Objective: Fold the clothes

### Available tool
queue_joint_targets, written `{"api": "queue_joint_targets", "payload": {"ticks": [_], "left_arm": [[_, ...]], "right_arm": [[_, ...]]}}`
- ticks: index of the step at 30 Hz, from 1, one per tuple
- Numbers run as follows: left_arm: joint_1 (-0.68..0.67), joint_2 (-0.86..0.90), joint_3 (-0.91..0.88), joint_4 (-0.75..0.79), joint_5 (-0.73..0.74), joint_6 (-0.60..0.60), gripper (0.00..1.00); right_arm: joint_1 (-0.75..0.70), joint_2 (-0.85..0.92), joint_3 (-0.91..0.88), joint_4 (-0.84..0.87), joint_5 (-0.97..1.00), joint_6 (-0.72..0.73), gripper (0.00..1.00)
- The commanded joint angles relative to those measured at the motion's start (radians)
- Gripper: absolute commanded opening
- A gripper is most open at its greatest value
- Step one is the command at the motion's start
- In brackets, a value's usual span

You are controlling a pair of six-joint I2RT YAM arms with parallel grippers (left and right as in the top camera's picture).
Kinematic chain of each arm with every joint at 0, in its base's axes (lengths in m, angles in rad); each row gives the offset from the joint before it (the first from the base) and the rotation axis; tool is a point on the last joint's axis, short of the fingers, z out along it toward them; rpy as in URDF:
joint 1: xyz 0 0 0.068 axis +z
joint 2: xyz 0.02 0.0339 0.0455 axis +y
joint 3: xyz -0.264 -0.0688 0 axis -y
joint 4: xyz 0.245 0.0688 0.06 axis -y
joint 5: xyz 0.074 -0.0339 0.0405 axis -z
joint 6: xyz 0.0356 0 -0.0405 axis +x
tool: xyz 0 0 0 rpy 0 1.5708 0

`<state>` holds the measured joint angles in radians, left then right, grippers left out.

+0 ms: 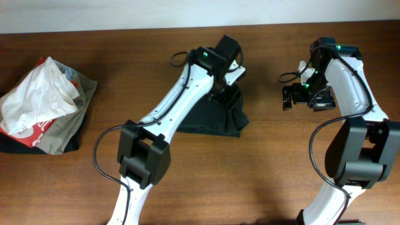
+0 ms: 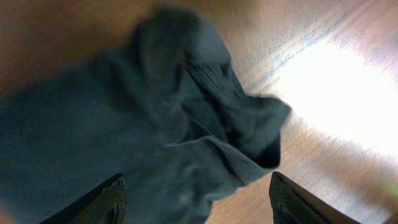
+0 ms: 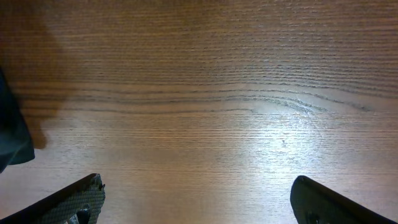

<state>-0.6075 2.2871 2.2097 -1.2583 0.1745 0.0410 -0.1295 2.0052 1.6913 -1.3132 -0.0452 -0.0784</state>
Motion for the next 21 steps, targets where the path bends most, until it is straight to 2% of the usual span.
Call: {"api": "queue_joint_targets", "payload": {"ticks": [1, 3, 5, 7, 10, 12, 13, 14, 15, 17, 21], "left_arm": [[0.118, -0.007, 0.160, -0.069, -0.045, 0.012, 0.73], [0.260, -0.005, 0.156, -0.120, -0.023, 0.011, 0.80], [0.366, 0.007, 0.103, -0.127, 0.126, 0.040, 0.95], [0.418, 0.039, 0.018, -0.088, 0.262, 0.112, 0.95], [0.415, 0.184, -0.122, -0.027, 0.601, 0.330, 0.96], [0.391, 0.250, -0.135, -0.024, 0.619, 0.346, 0.95], [0.372, 0.304, -0.135, -0.014, 0.610, 0.346, 0.82], [0.372, 0.311, -0.132, -0.010, 0.598, 0.346, 0.12], [0.379, 0.302, -0.113, -0.022, 0.578, 0.346, 0.01], [0.411, 0.277, -0.021, -0.082, 0.458, 0.326, 0.01], [0.507, 0.134, 0.293, -0.291, 0.200, 0.259, 0.00]], "right_arm": [[0.005, -0.022, -0.005, -0.004, 0.001, 0.005, 0.99], [0.005, -0.022, -0.005, -0.004, 0.001, 0.005, 0.99], [0.005, -0.021, -0.005, -0.003, 0.001, 0.005, 0.99], [0.005, -0.021, -0.005, -0.005, 0.001, 0.005, 0.99], [0.005, -0.021, -0.005, -0.012, 0.001, 0.005, 0.99], [0.005, -0.021, -0.005, -0.014, 0.001, 0.005, 0.99], [0.005, -0.021, -0.005, -0.019, 0.001, 0.005, 0.99], [0.005, -0.021, -0.005, -0.023, 0.002, 0.005, 0.99], [0.005, -0.021, -0.005, -0.023, 0.002, 0.005, 0.99], [0.005, -0.021, -0.005, -0.023, 0.001, 0.005, 0.99], [0.005, -0.021, -0.005, -0.031, 0.002, 0.005, 0.99]]}}
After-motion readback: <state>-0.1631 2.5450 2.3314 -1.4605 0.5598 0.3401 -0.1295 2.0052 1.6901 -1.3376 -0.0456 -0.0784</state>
